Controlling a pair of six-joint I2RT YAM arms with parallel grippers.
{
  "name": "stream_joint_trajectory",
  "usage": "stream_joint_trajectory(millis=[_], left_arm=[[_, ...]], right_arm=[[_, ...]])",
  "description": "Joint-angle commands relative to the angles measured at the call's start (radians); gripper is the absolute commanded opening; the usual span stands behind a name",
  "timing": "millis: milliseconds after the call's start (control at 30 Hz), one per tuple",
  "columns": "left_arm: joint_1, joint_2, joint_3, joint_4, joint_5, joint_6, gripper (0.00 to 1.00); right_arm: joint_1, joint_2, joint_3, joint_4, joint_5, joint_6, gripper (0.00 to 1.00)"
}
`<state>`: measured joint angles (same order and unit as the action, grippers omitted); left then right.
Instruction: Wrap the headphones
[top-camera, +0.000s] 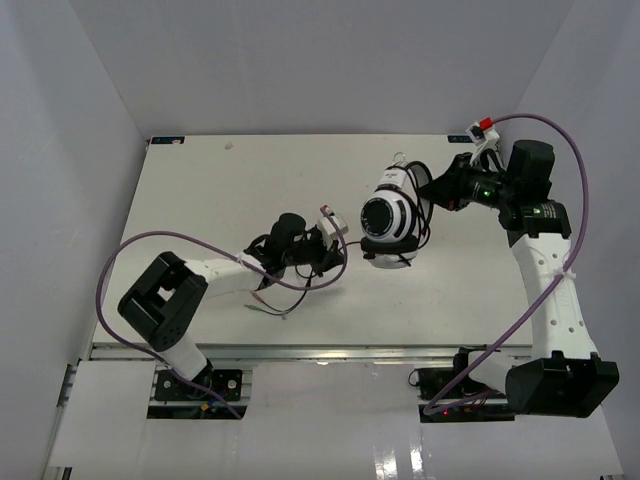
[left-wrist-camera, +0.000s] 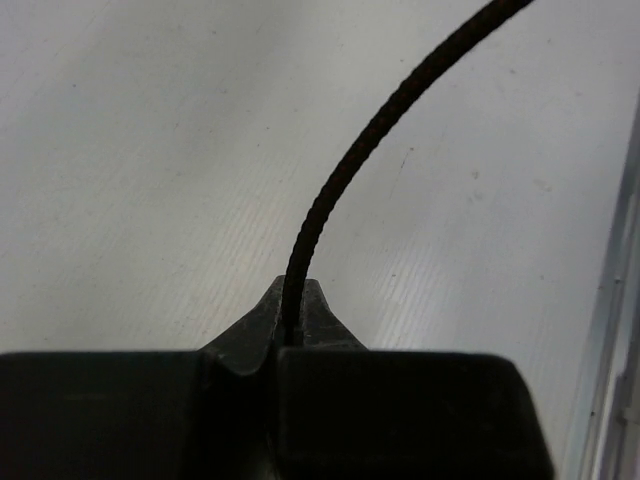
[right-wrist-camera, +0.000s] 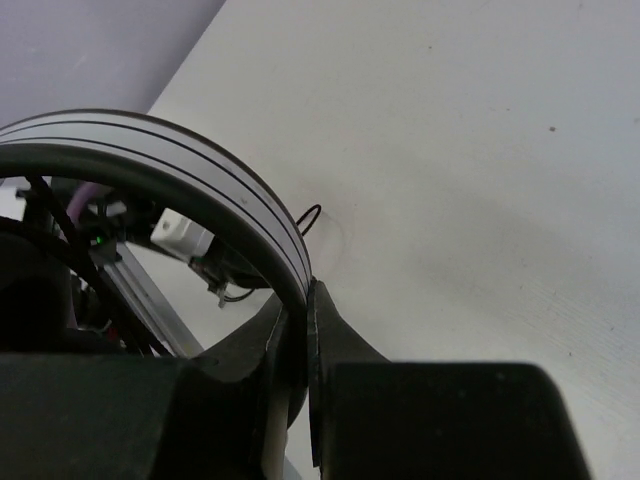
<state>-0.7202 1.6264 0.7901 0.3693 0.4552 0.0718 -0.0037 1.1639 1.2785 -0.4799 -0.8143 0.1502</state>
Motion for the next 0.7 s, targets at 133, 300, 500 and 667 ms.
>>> stream_joint_trajectory(millis=[133, 300, 500, 667], left_arm=[[0.196, -0.09, 0.224, -0.264, 0.297, -0.203, 0.05], [0.229, -0.113, 0.415, -0.5, 0.325, -0.309, 0.03], [0.226, -0.113, 0.575, -0.539, 0.447, -0.569, 0.0], [0.176, -0.126, 0.595, -0.54, 0.491, -0.716, 0.0]], right_arm=[[0.122, -0.103, -0.041, -0.149, 0.187, -0.355, 0.08], [0.19, -0.126, -0.13, -0.112, 0.406, -0.414, 0.08], [0.293, -0.096, -0.174, 0.014, 0.763, -0.354, 0.08], [0.308, -0.057, -0.178, 0.143, 0.958, -0.232, 0.08]])
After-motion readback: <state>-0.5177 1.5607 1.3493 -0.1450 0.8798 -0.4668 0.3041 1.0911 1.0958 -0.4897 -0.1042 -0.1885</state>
